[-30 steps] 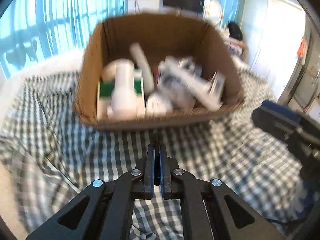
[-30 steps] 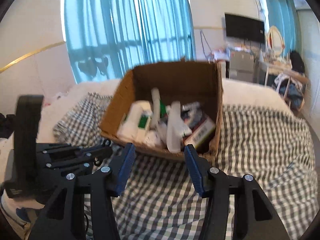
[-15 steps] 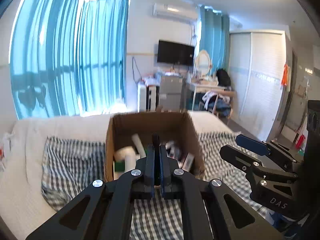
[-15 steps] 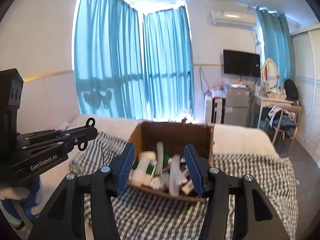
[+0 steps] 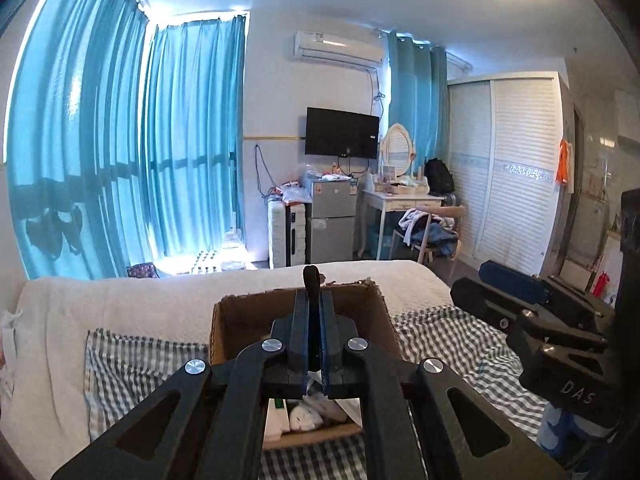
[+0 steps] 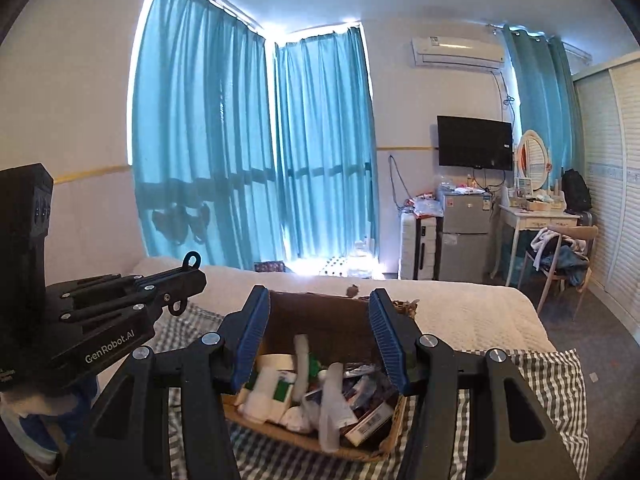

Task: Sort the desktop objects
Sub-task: 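Lift the ring with the left tool and carry it over the box, then open the left tool to drop the ring into the box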

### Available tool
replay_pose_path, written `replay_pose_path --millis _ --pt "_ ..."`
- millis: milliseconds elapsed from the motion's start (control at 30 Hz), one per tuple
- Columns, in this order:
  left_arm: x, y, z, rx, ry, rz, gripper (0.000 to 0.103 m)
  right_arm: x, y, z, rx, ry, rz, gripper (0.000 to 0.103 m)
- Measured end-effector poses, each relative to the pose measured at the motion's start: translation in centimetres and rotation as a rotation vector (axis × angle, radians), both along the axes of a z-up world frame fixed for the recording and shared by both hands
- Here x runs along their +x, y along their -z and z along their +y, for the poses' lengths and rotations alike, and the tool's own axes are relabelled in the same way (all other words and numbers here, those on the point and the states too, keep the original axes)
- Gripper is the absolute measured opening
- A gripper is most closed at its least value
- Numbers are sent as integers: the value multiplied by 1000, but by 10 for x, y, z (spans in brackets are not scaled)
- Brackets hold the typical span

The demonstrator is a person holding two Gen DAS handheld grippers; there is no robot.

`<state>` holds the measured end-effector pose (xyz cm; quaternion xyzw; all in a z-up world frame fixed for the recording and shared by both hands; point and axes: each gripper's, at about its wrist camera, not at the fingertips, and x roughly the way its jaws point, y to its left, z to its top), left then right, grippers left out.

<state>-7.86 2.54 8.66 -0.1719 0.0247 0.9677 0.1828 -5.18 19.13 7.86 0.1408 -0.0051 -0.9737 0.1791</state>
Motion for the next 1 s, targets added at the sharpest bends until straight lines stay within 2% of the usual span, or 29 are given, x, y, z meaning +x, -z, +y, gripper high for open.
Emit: replay_pose_path --millis 133,300,467,667,800,867,900,933,1000 --pt "-30 15 4 -15 -2 -23 4 -27 24 2 -6 -7 -47 52" --pt "-69 54 7 -17 -9 -98 4 -68 60 0 -20 -11 -127 52" --pt "-101 90 11 -42 -20 -166 4 -100 92 -9 9 -20 -191 52" --pt "-139 134 15 -44 8 -263 4 -127 115 -8 -10 -13 -254 52" --pt "-153 152 13 -54 -15 -307 7 -132 122 -8 -12 -5 -273 52" --pt "-157 157 11 -43 -28 -330 13 -133 124 -8 -9 -4 -283 52" --pt "-157 156 9 -38 -32 -332 21 -132 123 -8 -8 -1 -286 52" --pt "-157 156 8 -35 -35 -332 36 -130 122 -8 -10 4 -283 52" --pt "-153 151 6 -26 -50 -318 54 -124 115 -6 -21 5 -265 52"
